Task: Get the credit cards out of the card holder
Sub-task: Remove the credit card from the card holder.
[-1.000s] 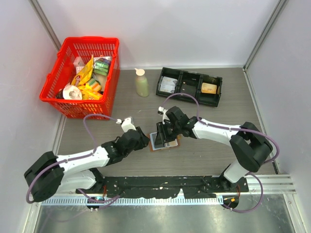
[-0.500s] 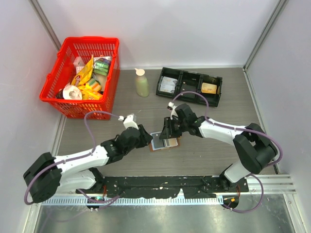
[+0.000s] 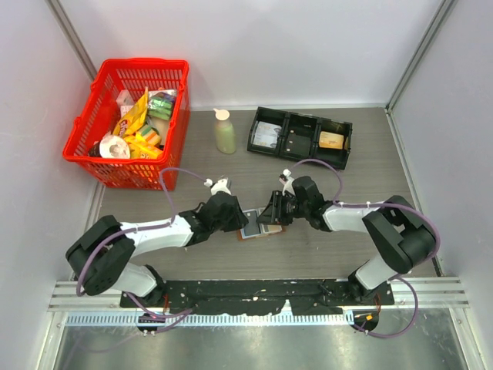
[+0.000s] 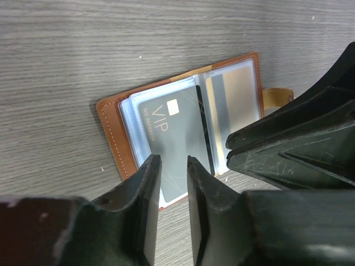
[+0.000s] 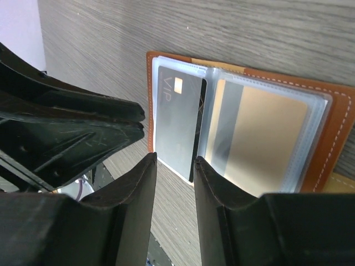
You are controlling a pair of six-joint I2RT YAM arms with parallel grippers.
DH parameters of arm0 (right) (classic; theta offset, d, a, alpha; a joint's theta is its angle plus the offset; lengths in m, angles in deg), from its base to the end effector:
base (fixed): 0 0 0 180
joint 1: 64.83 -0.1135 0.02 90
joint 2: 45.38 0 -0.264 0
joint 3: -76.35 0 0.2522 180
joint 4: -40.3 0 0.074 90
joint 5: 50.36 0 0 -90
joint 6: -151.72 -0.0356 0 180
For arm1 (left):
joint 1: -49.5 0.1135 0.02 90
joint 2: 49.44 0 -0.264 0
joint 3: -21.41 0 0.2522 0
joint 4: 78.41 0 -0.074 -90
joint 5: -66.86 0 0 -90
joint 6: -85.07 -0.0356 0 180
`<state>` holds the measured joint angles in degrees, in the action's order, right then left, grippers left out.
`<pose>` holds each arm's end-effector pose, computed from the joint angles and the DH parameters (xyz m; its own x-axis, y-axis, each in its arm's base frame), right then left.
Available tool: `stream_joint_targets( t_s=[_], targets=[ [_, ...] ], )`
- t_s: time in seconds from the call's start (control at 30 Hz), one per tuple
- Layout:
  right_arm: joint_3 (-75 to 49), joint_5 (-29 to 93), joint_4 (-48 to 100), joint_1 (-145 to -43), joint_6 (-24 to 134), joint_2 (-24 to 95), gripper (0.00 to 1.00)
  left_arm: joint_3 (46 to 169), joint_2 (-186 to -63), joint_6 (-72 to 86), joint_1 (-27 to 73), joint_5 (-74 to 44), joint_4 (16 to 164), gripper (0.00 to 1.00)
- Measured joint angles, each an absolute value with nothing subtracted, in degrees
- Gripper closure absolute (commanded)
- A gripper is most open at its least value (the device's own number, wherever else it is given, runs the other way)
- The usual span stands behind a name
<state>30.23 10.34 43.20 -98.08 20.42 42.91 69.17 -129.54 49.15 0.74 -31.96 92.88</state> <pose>0.2249 0.1683 0.1416 -0.9224 0.0835 -0.3772 -0.2479 0.6209 0.7437 0.1821 -0.1995 0.1670 -0.7940 -0.3083 -0.5240 0.0406 0.8331 -0.5517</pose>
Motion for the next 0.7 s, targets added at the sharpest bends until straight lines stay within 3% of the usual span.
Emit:
stream_joint_targets(
  t_s=[0.27,0.7],
  targets=[
    [32.00,9.73,52.47,-98.08,17.84,47.22,0.63,69.10,-132.73,49.11,1.05,-30.78,92.69,0.84],
    [37.77,7.02,70.28,-97.69,11.77,53.34,0.70,68.54,-133.36,52.26,1.27,-30.08,92.73,0.89]
  ],
)
